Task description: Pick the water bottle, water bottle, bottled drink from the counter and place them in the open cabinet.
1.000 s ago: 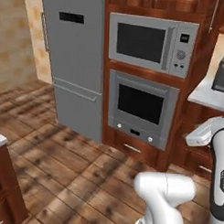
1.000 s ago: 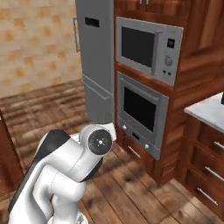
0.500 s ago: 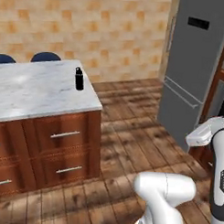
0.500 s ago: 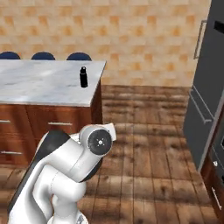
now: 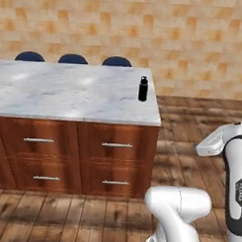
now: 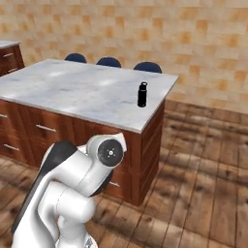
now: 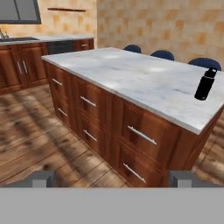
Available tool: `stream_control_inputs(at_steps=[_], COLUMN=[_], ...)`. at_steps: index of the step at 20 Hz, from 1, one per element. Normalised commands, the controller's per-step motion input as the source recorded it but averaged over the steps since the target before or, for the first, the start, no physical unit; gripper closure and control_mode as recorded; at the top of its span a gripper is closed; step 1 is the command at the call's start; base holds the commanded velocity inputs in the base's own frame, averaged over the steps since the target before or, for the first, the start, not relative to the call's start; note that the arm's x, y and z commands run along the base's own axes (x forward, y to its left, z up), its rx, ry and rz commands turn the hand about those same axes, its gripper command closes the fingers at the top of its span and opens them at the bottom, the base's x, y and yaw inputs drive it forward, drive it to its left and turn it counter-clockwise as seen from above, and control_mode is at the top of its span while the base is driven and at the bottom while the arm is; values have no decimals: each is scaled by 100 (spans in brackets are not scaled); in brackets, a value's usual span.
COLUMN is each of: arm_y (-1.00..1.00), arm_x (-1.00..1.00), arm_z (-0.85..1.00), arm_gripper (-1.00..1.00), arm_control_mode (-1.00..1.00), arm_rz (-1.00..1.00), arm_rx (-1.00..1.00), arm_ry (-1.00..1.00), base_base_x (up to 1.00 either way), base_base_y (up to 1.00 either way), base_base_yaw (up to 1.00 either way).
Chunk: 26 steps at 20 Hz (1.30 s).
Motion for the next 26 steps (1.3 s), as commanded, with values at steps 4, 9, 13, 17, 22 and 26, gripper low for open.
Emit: stream_control_inputs(at_steps=[4,9,13,17,22,26], arm_y=[0,0,0,0,0,0], arm_x=[0,0,0,0,0,0], arm_z=[0,0,0,0,0,0], arm_gripper=[-100,-100,-100,-100,-100,-100], arm_control_mode=[100,100,100,100,100,100], arm_rz=[0,0,0,0,0,0], arm_rx=[0,0,0,0,0,0], arm_ry=[0,0,0,0,0,0], base_base_x=[84,85,83,86,70,48], base_base_y=[-10,-15,-20,-11,-8,-3], base_base_yaw=[11,4,4,7,3,0])
